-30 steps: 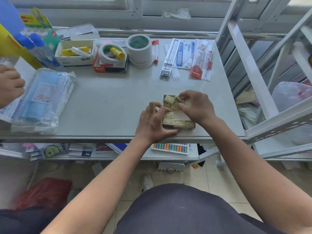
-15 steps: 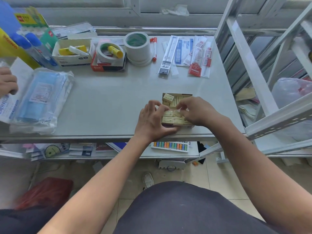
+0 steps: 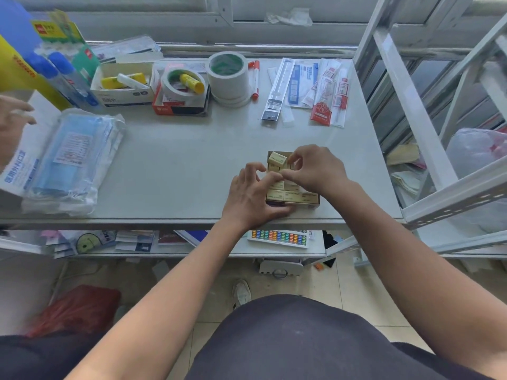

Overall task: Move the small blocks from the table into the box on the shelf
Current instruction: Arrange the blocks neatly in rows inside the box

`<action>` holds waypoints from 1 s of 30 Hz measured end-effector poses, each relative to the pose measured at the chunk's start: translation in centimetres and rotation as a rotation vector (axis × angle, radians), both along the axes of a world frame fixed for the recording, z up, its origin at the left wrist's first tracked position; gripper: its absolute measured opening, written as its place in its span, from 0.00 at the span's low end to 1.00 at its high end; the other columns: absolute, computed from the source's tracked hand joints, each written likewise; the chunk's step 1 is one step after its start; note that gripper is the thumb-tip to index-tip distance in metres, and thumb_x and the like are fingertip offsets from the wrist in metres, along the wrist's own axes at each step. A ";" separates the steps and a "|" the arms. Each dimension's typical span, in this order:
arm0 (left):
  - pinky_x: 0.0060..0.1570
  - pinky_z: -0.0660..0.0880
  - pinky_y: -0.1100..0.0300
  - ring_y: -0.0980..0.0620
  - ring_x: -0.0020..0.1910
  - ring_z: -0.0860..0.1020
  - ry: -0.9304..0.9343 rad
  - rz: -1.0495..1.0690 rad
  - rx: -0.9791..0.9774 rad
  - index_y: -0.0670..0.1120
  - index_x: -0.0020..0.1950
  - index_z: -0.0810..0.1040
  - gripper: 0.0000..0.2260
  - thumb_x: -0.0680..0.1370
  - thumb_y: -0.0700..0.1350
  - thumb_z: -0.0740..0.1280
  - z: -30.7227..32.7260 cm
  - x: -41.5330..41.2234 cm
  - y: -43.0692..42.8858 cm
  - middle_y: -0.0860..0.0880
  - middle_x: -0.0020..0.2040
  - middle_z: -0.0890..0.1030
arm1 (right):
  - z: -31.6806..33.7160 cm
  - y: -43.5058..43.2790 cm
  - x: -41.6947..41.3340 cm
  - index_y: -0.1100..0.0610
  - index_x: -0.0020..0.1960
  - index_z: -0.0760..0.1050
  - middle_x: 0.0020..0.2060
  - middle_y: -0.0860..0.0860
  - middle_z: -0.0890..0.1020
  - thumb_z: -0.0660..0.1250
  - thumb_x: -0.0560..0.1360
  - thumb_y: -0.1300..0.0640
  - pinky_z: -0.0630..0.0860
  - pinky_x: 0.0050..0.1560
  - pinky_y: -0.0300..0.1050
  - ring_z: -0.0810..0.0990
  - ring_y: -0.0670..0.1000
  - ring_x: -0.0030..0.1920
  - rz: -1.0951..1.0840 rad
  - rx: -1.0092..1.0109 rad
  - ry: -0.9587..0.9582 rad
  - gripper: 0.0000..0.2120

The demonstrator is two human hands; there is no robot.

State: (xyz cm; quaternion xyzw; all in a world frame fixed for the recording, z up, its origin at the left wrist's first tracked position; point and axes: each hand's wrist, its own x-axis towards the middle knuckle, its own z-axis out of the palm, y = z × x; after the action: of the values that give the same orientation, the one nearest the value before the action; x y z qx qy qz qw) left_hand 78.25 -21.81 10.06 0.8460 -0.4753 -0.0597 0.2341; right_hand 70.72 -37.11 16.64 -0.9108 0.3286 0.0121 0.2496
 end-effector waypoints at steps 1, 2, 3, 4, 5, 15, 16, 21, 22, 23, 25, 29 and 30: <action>0.58 0.70 0.49 0.48 0.53 0.70 0.003 -0.001 0.001 0.56 0.61 0.73 0.30 0.64 0.68 0.72 0.0 0.0 0.0 0.47 0.61 0.65 | 0.0 0.1 0.2 0.49 0.49 0.80 0.42 0.45 0.79 0.73 0.67 0.41 0.72 0.43 0.43 0.79 0.49 0.47 -0.022 -0.014 0.003 0.15; 0.58 0.70 0.49 0.48 0.53 0.70 0.004 -0.002 0.001 0.56 0.61 0.73 0.30 0.64 0.68 0.72 0.0 0.0 0.0 0.47 0.61 0.65 | 0.0 0.1 0.4 0.49 0.48 0.80 0.43 0.45 0.80 0.73 0.66 0.41 0.72 0.43 0.44 0.80 0.50 0.48 -0.039 -0.036 0.000 0.15; 0.58 0.70 0.49 0.48 0.53 0.70 0.005 -0.001 0.000 0.56 0.61 0.73 0.30 0.64 0.68 0.72 0.1 0.0 0.0 0.47 0.61 0.65 | 0.0 0.3 0.5 0.49 0.47 0.80 0.44 0.47 0.82 0.73 0.66 0.41 0.71 0.42 0.44 0.80 0.51 0.48 -0.046 -0.063 -0.001 0.15; 0.58 0.70 0.49 0.49 0.53 0.70 0.008 0.001 -0.003 0.56 0.61 0.74 0.30 0.64 0.68 0.72 0.2 0.0 0.0 0.47 0.61 0.65 | -0.1 0.4 0.6 0.49 0.48 0.80 0.45 0.48 0.82 0.73 0.66 0.41 0.71 0.42 0.44 0.81 0.52 0.48 -0.051 -0.083 0.001 0.16; 0.58 0.70 0.50 0.49 0.52 0.70 0.016 0.005 -0.008 0.56 0.61 0.74 0.30 0.63 0.68 0.72 0.2 0.0 0.0 0.47 0.60 0.66 | 0.0 0.6 0.6 0.49 0.48 0.80 0.46 0.49 0.83 0.73 0.66 0.41 0.70 0.41 0.43 0.81 0.53 0.49 -0.058 -0.096 0.005 0.15; 0.58 0.69 0.50 0.49 0.53 0.69 0.027 0.005 -0.015 0.55 0.61 0.75 0.30 0.64 0.67 0.72 0.6 -0.2 0.1 0.47 0.61 0.66 | 0.7 -0.7 -0.9 0.55 0.52 0.83 0.44 0.50 0.83 0.78 0.63 0.46 0.78 0.46 0.45 0.80 0.50 0.45 -0.105 0.141 -0.057 0.21; 0.58 0.69 0.51 0.49 0.53 0.69 0.026 0.003 -0.015 0.55 0.60 0.75 0.30 0.64 0.67 0.73 0.7 -0.2 0.1 0.47 0.61 0.66 | 1.1 -1.1 -1.3 0.57 0.51 0.83 0.43 0.50 0.83 0.79 0.63 0.47 0.77 0.45 0.44 0.80 0.49 0.44 -0.096 0.157 -0.070 0.21; 0.59 0.69 0.51 0.50 0.53 0.69 0.009 0.002 -0.014 0.54 0.60 0.75 0.30 0.64 0.68 0.72 0.6 -0.1 0.2 0.47 0.61 0.66 | 1.4 -1.7 -2.7 0.56 0.46 0.85 0.42 0.51 0.86 0.77 0.65 0.55 0.80 0.40 0.45 0.82 0.48 0.41 0.030 0.261 0.052 0.11; 0.59 0.69 0.51 0.50 0.53 0.69 0.009 0.003 -0.012 0.54 0.61 0.75 0.30 0.64 0.68 0.72 0.6 -0.1 0.2 0.47 0.61 0.66 | 1.3 -1.7 -2.7 0.56 0.46 0.85 0.42 0.51 0.86 0.76 0.66 0.56 0.78 0.39 0.43 0.81 0.47 0.41 0.048 0.265 0.059 0.09; 0.59 0.69 0.51 0.50 0.54 0.69 0.009 0.003 -0.010 0.54 0.61 0.75 0.30 0.64 0.68 0.72 0.5 -0.1 0.1 0.47 0.61 0.66 | 1.2 -1.7 -2.7 0.55 0.46 0.85 0.41 0.50 0.85 0.75 0.67 0.57 0.76 0.37 0.41 0.81 0.45 0.40 0.068 0.265 0.062 0.08; 0.58 0.69 0.51 0.50 0.54 0.69 0.008 0.002 -0.002 0.54 0.61 0.75 0.30 0.64 0.68 0.72 0.6 -0.2 0.1 0.47 0.61 0.66 | 1.3 -1.7 -2.6 0.52 0.47 0.85 0.39 0.48 0.83 0.74 0.70 0.57 0.72 0.35 0.39 0.79 0.44 0.40 0.119 0.266 0.075 0.07; 0.59 0.69 0.51 0.49 0.54 0.69 0.000 -0.003 0.001 0.55 0.63 0.73 0.31 0.65 0.69 0.70 0.5 -0.2 0.1 0.47 0.61 0.66 | 1.1 -1.0 -2.4 0.52 0.50 0.84 0.40 0.48 0.82 0.72 0.72 0.58 0.72 0.36 0.36 0.80 0.47 0.43 0.156 0.258 0.043 0.08; 0.59 0.69 0.50 0.49 0.54 0.69 -0.007 -0.008 0.005 0.56 0.64 0.72 0.32 0.65 0.69 0.70 0.4 -0.2 0.1 0.46 0.61 0.65 | 1.0 -0.9 -2.5 0.53 0.51 0.84 0.41 0.48 0.82 0.72 0.72 0.58 0.72 0.36 0.35 0.80 0.47 0.43 0.153 0.252 0.038 0.08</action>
State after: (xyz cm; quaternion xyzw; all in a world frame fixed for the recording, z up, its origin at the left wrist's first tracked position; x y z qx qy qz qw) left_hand 78.00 -21.69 10.46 0.8448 -0.4795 -0.0589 0.2302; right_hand 68.24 -37.98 17.65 -0.8941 0.2589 0.0894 0.3543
